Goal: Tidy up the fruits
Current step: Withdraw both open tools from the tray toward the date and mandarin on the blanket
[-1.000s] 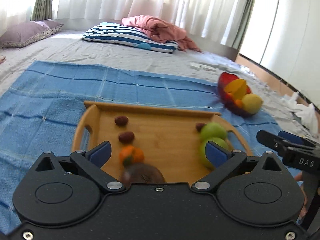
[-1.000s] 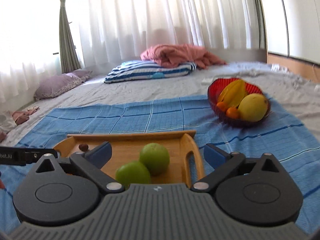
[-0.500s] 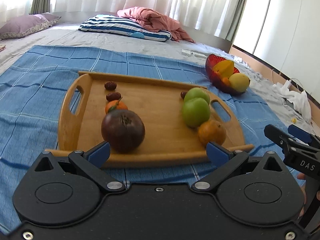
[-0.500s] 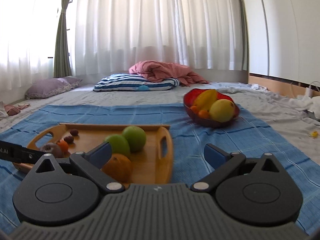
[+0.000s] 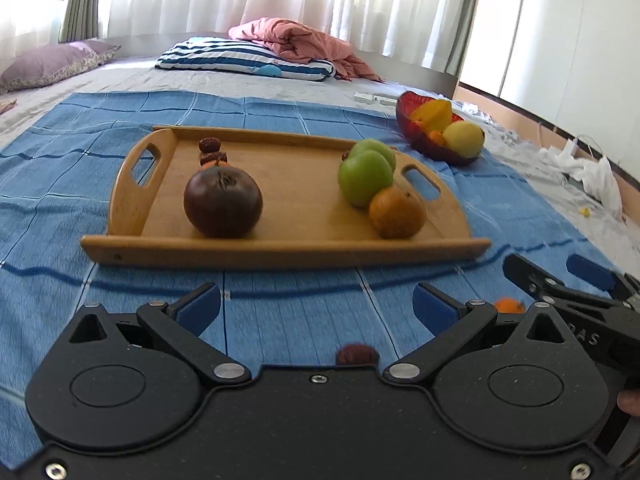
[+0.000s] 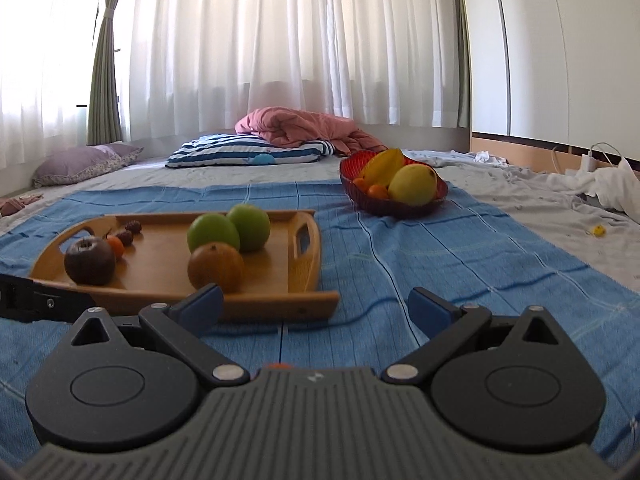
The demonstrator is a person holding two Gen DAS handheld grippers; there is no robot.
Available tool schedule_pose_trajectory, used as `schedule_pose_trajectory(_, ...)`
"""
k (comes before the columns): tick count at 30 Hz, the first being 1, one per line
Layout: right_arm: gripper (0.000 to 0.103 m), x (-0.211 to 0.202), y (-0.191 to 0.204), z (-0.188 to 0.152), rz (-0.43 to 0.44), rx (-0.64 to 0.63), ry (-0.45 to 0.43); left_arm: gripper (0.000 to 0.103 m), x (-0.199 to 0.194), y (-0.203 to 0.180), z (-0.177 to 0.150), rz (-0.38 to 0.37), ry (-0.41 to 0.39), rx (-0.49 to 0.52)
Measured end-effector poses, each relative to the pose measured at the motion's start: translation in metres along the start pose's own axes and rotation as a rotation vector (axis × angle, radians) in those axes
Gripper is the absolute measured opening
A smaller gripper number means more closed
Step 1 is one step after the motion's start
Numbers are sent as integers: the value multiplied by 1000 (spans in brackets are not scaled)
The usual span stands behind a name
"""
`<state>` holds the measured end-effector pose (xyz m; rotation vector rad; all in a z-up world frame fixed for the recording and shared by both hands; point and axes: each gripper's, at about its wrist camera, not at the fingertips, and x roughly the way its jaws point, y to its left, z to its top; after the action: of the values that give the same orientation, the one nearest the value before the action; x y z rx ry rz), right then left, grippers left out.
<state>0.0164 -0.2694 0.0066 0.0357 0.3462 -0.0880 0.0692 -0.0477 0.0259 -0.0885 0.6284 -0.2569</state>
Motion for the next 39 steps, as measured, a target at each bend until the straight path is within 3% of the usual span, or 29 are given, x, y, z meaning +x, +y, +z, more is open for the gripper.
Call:
schedule_pose_trajectory(9,103,-9,11,-24,-1,-43,-4,103,-4,-20,-31,38,-41,65)
schedule_pose_trajectory(23,103,0,19,-37,10,-100,24,102,10,-23,-46,72,-12,82)
schedule_pose_trajectory(30,103,8,25,-42,-5,-150,69,102,12,-25,-55,96,-39,102)
schedule_pose_trajectory(39,103,9,23,-44,0,-148,66,98,12,-26,-57,109,-52,110)
